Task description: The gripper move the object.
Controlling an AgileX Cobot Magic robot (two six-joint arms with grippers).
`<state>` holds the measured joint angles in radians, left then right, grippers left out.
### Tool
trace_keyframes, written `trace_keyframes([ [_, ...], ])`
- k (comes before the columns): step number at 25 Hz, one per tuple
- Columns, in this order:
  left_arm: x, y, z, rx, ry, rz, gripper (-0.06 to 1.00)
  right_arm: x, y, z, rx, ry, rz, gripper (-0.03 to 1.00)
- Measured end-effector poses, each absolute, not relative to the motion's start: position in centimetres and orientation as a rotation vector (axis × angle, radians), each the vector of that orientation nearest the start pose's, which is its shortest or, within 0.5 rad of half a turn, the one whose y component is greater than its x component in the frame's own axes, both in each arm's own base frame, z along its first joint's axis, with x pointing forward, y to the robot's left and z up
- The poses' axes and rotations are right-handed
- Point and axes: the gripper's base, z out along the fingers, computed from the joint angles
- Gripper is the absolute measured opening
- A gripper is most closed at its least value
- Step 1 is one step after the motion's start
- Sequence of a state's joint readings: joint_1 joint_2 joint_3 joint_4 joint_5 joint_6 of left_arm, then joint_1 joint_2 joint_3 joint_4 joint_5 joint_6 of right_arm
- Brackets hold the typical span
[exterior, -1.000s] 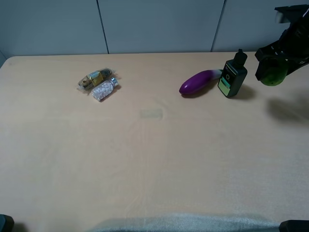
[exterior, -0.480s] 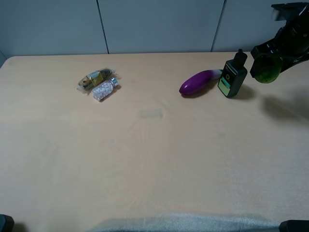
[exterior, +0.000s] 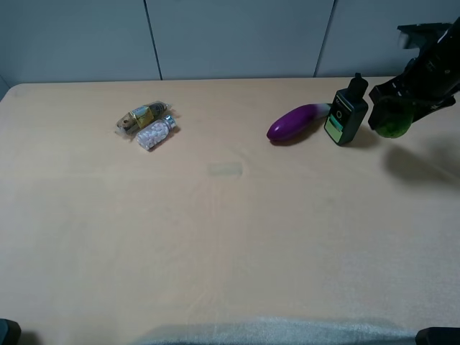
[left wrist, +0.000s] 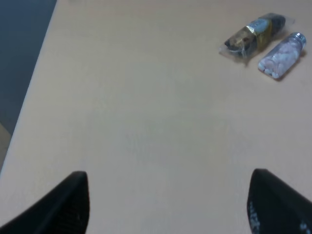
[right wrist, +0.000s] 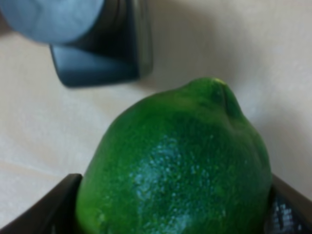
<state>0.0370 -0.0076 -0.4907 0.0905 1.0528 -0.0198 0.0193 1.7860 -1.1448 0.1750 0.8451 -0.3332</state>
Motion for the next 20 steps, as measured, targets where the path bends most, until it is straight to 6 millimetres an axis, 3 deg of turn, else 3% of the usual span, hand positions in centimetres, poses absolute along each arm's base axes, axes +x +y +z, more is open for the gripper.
trace_keyframes([
  [4, -0.5, 0.7, 27.6, -0.061, 2.036, 0.119, 0.74, 33.4, 2.0, 17.9, -0.385, 2.915, 0.184, 0.5],
  [15, -0.5, 0.7, 27.6, -0.061, 2.036, 0.119, 0.74, 33.6, 2.1, 17.9, -0.378, 2.882, 0.203, 0.5],
  [20, -0.5, 0.7, 27.6, -0.061, 2.036, 0.119, 0.74, 33.5, 3.2, 17.5, -0.432, 2.881, 0.207, 0.5],
])
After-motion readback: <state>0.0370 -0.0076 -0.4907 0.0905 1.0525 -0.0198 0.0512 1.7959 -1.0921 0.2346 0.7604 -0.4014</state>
